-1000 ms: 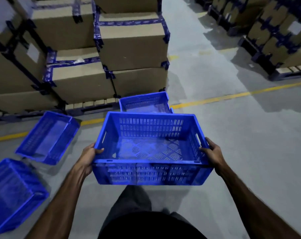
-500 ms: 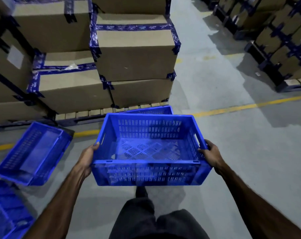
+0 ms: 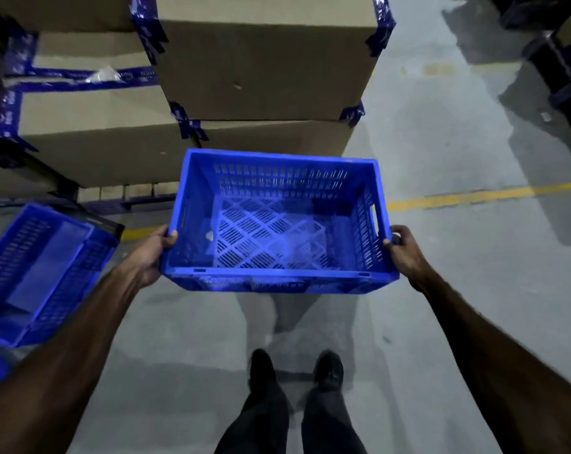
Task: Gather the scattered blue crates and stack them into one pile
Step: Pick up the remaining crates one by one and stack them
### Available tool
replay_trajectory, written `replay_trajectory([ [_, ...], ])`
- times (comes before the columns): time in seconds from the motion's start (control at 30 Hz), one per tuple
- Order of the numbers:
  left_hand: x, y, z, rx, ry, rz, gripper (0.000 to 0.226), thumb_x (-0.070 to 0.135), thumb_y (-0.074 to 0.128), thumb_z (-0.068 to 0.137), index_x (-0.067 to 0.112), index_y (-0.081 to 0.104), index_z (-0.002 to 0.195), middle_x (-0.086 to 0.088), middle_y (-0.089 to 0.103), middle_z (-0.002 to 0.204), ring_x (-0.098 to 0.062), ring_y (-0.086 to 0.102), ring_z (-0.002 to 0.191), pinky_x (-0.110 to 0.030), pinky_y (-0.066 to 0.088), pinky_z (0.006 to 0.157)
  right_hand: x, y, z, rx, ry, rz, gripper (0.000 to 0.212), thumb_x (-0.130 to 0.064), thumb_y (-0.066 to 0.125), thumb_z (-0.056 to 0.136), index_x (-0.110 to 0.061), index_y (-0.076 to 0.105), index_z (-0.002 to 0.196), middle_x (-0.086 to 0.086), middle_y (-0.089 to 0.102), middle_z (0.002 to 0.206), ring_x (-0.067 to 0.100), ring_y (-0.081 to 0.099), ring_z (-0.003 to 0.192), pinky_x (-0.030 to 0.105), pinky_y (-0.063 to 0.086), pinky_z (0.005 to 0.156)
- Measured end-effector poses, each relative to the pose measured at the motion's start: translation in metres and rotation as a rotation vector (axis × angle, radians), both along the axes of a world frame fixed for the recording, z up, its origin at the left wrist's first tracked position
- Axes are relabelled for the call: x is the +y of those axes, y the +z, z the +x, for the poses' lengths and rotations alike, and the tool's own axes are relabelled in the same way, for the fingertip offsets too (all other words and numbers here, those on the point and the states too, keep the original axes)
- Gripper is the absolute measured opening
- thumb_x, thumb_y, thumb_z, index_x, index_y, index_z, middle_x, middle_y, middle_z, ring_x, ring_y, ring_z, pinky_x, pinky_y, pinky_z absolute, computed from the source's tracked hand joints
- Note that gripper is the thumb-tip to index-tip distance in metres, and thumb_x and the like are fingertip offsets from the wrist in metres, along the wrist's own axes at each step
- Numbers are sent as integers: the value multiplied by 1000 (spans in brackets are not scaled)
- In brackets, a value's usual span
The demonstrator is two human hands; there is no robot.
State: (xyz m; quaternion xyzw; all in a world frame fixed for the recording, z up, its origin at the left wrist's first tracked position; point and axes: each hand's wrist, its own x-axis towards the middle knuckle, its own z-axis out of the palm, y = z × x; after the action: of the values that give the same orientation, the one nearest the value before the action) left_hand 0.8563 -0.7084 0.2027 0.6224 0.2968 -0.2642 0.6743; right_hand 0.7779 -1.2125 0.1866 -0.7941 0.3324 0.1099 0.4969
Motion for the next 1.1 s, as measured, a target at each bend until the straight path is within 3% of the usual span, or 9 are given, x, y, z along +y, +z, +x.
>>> replay_trajectory([
  [0.1, -7, -30, 22, -28, -6, 29, 27, 11, 44, 108, 17, 57, 131, -8, 69, 120, -17, 75, 81, -37, 63, 59, -9, -31, 21, -1, 8, 1, 22, -7, 48, 103, -17, 42, 121, 16, 64, 127, 30, 65, 96, 46, 59, 79],
  [0.3, -26, -77, 44, -24, 8, 38, 32, 6, 46, 106, 21, 59, 131, -3, 72, 116, -18, 76, 83, -42, 64, 60, -17, -92, 34, 27, 9, -24, 21, -9, 49, 101, -19, 40, 116, 11, 64, 131, 36, 66, 109, 59, 58, 88],
  [0.43, -22, -121, 44, -39, -32, 54, 37, 3, 47, 105, 10, 55, 140, -16, 60, 141, -28, 68, 105, -42, 64, 75, -26, -134, 27, 10, 24, -7, 23, -11, 50, 101, -30, 41, 110, 7, 65, 132, 36, 68, 105, 62, 59, 85],
  [0.63, -14, -142, 40, -47, -29, 25, 30, 5, 47, 105, 17, 63, 129, -13, 64, 135, -17, 75, 93, -42, 64, 78, -28, -140, 33, -52, 47, 2, 32, -19, 51, 104, -51, 46, 100, 5, 68, 130, 34, 69, 104, 59, 60, 83],
  [0.7, -17, -140, 38, -68, -36, 116, 28, 9, 50, 105, 19, 64, 127, -10, 67, 131, -14, 74, 91, -38, 64, 72, -23, -134, 27, -58, 53, -8, 19, -26, 51, 106, -41, 48, 118, 6, 68, 130, 33, 70, 103, 55, 61, 82],
  [0.8, -30, -136, 24, -79, 66, 269, 21, 16, 56, 104, 17, 67, 121, 3, 76, 99, -1, 72, 70, -22, 57, 55, -12, -131, 6, -44, 63, -120, 34, -38, 52, 105, -22, 47, 135, 11, 68, 123, 34, 68, 101, 49, 57, 86],
  [0.87, -35, -136, 8, -60, 124, 334, 14, 22, 59, 102, 19, 68, 112, 12, 76, 85, -2, 70, 76, -23, 56, 63, -1, -128, -13, -8, 59, -147, 44, -43, 51, 105, -15, 46, 139, 13, 66, 122, 34, 64, 101, 44, 51, 85],
  [0.97, -37, -138, -24, 7, 170, 340, 19, 29, 62, 100, 22, 66, 117, 1, 69, 107, -21, 61, 104, -40, 46, 87, 14, -119, -36, 86, -22, -99, 49, -52, 45, 104, -13, 50, 133, 11, 63, 120, 30, 59, 98, 40, 46, 82],
  [1.1, -42, -128, -51, 49, 199, 299, 35, 37, 65, 99, 19, 65, 129, -4, 65, 119, -29, 61, 107, -47, 52, 92, 20, -109, -52, 181, -93, 60, 42, -60, 52, 98, -24, 55, 119, 11, 68, 110, 33, 67, 97, 50, 56, 86],
])
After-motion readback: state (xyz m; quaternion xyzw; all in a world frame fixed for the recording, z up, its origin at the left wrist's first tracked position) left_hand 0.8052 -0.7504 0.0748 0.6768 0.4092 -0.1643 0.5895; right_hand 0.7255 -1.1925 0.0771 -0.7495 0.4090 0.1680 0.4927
